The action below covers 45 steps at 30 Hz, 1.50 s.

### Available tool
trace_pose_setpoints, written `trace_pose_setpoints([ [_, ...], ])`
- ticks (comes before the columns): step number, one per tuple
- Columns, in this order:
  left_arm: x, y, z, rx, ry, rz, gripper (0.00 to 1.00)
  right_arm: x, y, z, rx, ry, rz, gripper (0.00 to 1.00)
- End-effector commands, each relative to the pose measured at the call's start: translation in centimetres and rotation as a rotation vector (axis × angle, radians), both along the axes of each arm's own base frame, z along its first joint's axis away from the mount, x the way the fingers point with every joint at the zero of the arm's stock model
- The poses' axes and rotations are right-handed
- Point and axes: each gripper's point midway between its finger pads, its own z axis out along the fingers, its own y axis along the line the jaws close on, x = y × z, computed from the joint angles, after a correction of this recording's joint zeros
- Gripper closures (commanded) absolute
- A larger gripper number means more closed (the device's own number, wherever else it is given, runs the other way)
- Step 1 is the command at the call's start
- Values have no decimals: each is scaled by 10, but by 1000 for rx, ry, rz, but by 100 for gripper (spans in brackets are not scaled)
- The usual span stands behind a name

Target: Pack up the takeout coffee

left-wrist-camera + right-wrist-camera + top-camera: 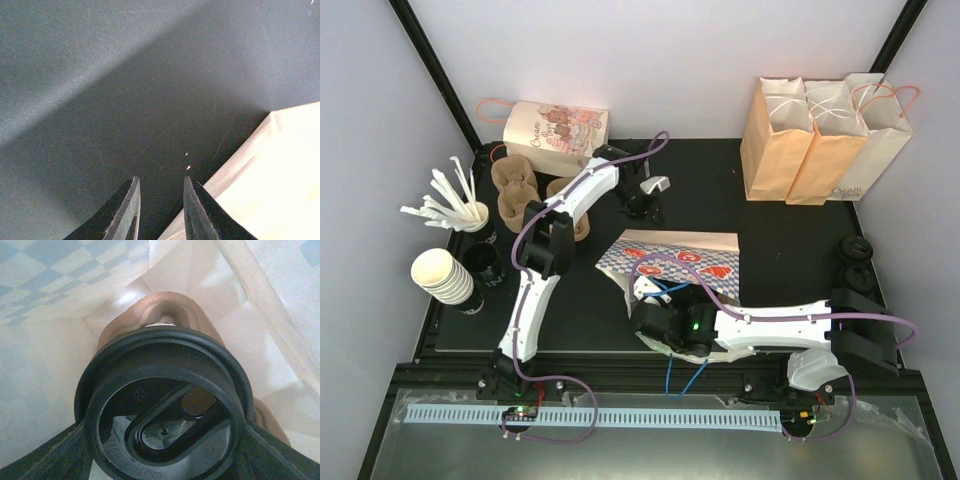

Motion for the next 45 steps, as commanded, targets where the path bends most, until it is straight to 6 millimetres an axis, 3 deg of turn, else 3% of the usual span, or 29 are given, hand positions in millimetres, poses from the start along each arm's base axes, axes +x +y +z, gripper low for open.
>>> trace_pose_setpoints([
  [1, -16, -9, -8, 9, 60, -39, 75, -2, -8, -13, -81, 5, 14, 53],
  [6, -28, -13, -34, 31, 141, -49, 84, -2, -7, -13, -96, 1, 22, 53],
  [9, -38, -14, -41, 40, 175, -63, 98, 0, -8, -10, -110, -27, 12, 53],
  [25, -98, -7, -44, 73, 311, -107, 98, 3, -12, -18, -138, -49, 0, 53],
  [33, -108, -13, -44, 19, 358, -140, 98, 2, -17, -26, -149, -41, 1, 53],
  [45, -118, -12, -61, 4, 424, -154, 99, 4, -11, -47, -220, -23, -9, 53],
])
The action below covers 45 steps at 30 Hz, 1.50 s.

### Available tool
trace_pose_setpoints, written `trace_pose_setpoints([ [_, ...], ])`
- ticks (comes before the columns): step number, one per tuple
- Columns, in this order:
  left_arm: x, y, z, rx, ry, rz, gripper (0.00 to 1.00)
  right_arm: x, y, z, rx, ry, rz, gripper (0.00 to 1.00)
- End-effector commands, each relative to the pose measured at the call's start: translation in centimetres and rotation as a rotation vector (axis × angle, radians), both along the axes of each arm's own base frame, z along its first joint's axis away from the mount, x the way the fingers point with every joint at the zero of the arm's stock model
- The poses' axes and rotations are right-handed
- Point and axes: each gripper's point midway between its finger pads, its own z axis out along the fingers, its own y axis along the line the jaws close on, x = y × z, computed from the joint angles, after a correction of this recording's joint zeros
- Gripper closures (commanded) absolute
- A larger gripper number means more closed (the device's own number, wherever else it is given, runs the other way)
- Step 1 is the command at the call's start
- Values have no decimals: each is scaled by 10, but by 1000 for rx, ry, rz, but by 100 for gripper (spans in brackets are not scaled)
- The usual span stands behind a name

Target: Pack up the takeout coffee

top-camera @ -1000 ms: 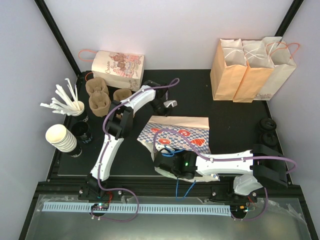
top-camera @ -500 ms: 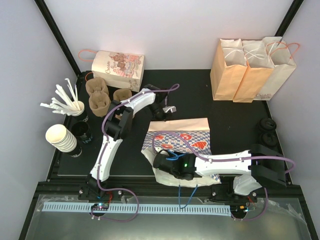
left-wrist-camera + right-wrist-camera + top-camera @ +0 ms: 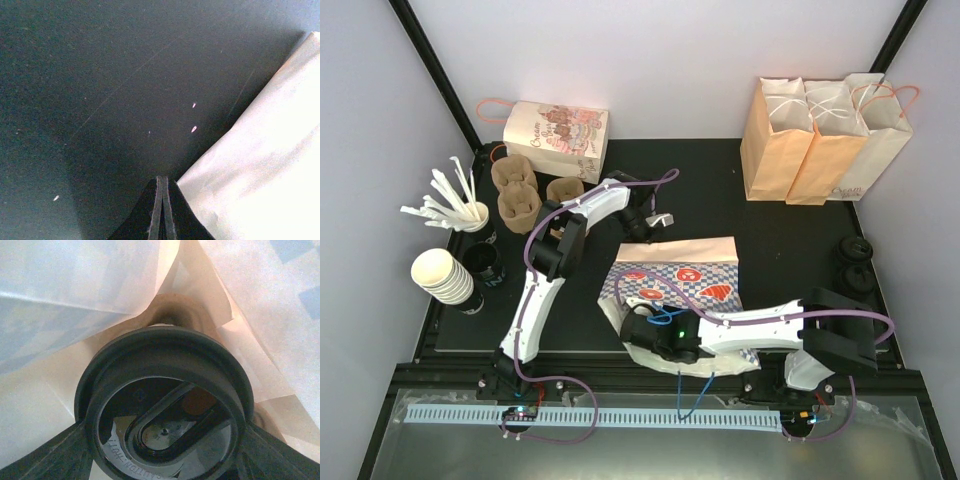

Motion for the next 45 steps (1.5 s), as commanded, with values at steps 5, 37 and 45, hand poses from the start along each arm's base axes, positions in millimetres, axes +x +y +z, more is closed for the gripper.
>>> trace_pose_setpoints([
  [5, -40, -5, -1, -25, 160, -44, 98, 9, -18, -34, -188, -14, 5, 54],
  [37, -44, -9, 14, -67, 126, -44, 91, 21, -13, -35, -136, 132, 219, 59],
  [45, 34, -13, 99, -202, -152, 141, 27, 16, -15, -23, -41, 263, 242, 56],
])
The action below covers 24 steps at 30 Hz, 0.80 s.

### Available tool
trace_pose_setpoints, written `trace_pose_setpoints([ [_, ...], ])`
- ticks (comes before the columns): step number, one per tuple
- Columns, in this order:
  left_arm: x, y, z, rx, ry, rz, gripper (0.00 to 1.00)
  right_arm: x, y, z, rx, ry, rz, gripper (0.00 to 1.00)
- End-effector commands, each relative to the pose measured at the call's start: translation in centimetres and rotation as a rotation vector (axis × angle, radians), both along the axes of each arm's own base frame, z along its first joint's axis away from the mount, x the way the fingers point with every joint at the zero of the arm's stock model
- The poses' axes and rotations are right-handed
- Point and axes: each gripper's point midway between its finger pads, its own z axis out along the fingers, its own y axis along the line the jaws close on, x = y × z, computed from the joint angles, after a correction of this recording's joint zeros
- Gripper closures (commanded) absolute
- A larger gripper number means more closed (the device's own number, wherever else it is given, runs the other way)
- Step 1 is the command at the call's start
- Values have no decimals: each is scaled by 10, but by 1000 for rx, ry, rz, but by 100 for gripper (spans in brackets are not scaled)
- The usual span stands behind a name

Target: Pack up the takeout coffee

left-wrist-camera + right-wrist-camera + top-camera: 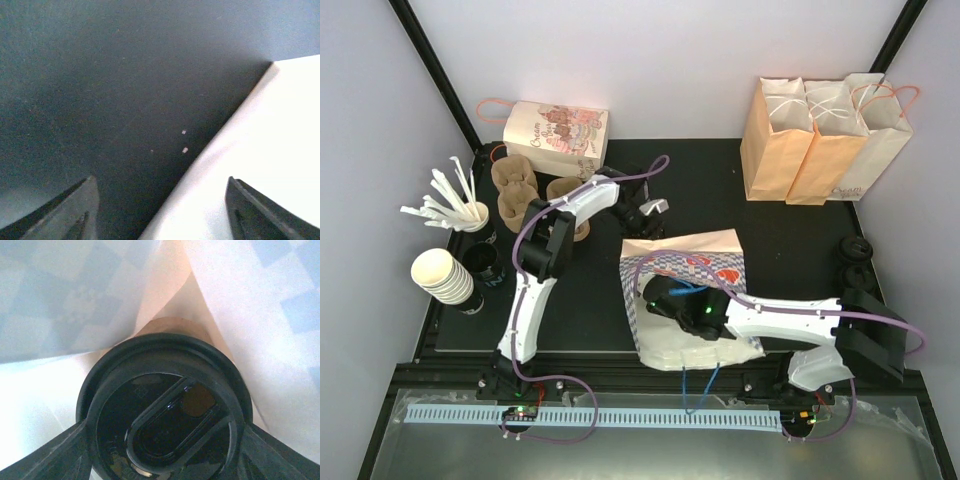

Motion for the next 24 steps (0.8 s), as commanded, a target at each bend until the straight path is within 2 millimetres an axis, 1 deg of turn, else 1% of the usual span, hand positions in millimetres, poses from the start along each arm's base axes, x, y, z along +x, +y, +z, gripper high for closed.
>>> trace_pose_setpoints([
  [1, 17, -18, 99, -163, -80, 87, 21, -8, -17, -39, -57, 192, 19, 57],
  [2, 27, -19, 111, -187, -111, 107, 17, -6, -18, -40, -60, 196, 15, 57],
  [5, 51, -23, 146, -260, -205, 143, 14, 2, -17, -35, -58, 202, -4, 57],
  [8, 67, -21, 169, -292, -269, 175, 10, 8, -15, -27, -40, 201, -13, 57],
  [9, 70, -20, 174, -296, -287, 183, 10, 10, -14, -24, -30, 204, -15, 57],
  [12, 74, -14, 196, -304, -364, 200, 6, 19, -16, -17, -6, 219, -41, 56],
  [13, 75, -11, 203, -299, -391, 209, 3, 23, -18, -16, 0, 229, -54, 56],
  [14, 76, -6, 211, -295, -426, 221, 2, 28, -20, -15, 16, 241, -72, 55],
  [16, 79, 5, 230, -299, -500, 252, 1, 39, -25, -15, 38, 277, -105, 54],
  [18, 82, 18, 255, -315, -570, 293, 1, 51, -28, -14, 46, 307, -137, 53],
  [20, 80, 32, 284, -329, -651, 330, 1, 62, -30, -15, 48, 330, -165, 53],
  [22, 74, 43, 308, -332, -728, 359, 1, 72, -30, -17, 49, 348, -183, 51],
  [24, 66, 54, 326, -336, -793, 392, 1, 81, -30, -15, 55, 351, -190, 48],
])
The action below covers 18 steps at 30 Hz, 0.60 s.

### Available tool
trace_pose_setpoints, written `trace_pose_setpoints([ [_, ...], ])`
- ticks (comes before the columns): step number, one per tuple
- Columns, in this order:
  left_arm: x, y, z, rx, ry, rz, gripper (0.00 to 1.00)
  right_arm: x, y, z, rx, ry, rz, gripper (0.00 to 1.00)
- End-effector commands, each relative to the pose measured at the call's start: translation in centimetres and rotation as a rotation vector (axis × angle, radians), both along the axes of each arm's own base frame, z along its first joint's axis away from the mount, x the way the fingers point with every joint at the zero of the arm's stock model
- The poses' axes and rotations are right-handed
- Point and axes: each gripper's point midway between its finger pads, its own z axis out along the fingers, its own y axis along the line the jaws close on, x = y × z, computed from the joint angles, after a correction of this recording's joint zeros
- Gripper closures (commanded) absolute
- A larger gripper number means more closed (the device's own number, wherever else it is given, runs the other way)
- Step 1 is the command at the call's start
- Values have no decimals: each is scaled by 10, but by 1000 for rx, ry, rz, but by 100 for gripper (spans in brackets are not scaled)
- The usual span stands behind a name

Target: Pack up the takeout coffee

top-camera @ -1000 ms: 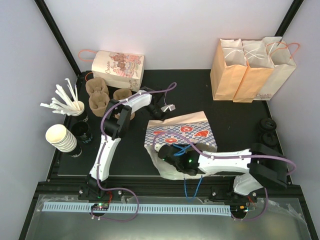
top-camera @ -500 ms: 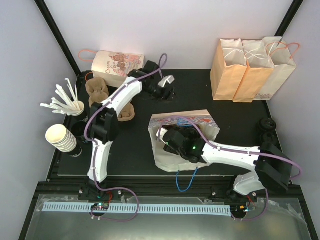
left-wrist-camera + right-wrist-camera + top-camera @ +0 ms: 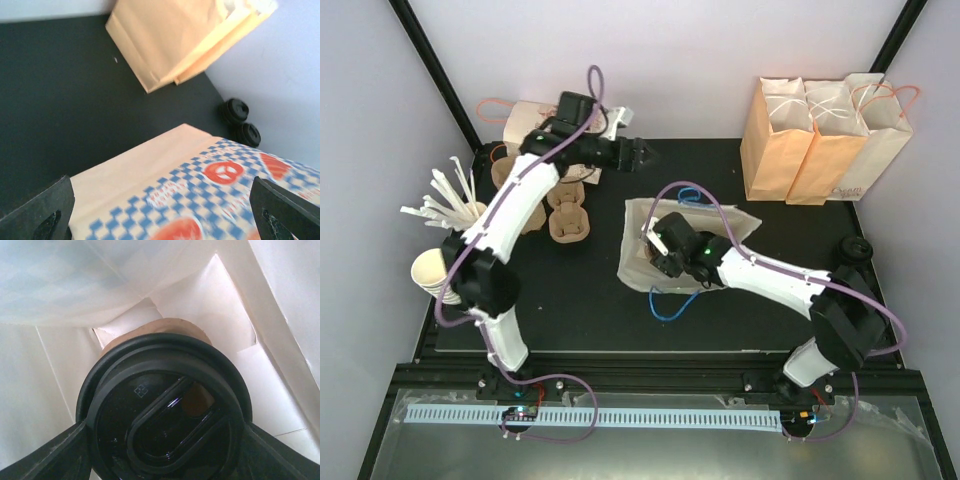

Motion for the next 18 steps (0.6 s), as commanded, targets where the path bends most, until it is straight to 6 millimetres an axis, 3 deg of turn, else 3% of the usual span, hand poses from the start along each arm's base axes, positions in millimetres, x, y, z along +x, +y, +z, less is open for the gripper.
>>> trace_pose_setpoints([
  [1, -8, 27, 76, -52, -239, 121, 1, 3, -9, -21, -36, 119, -12, 45],
  [4, -27, 39, 90, -87, -295, 163, 1, 16, -9, -7, 21, 141, -31, 39],
  [8, -47, 54, 102, -95, -333, 201, 1, 33, -11, 14, 89, 167, -61, 14],
  [14, -72, 65, 104, -101, -327, 218, 1, 54, -13, 46, 129, 125, -94, 10],
  [18, -82, 71, 95, -89, -310, 224, 1, 69, -15, 75, 189, 101, -110, 8],
])
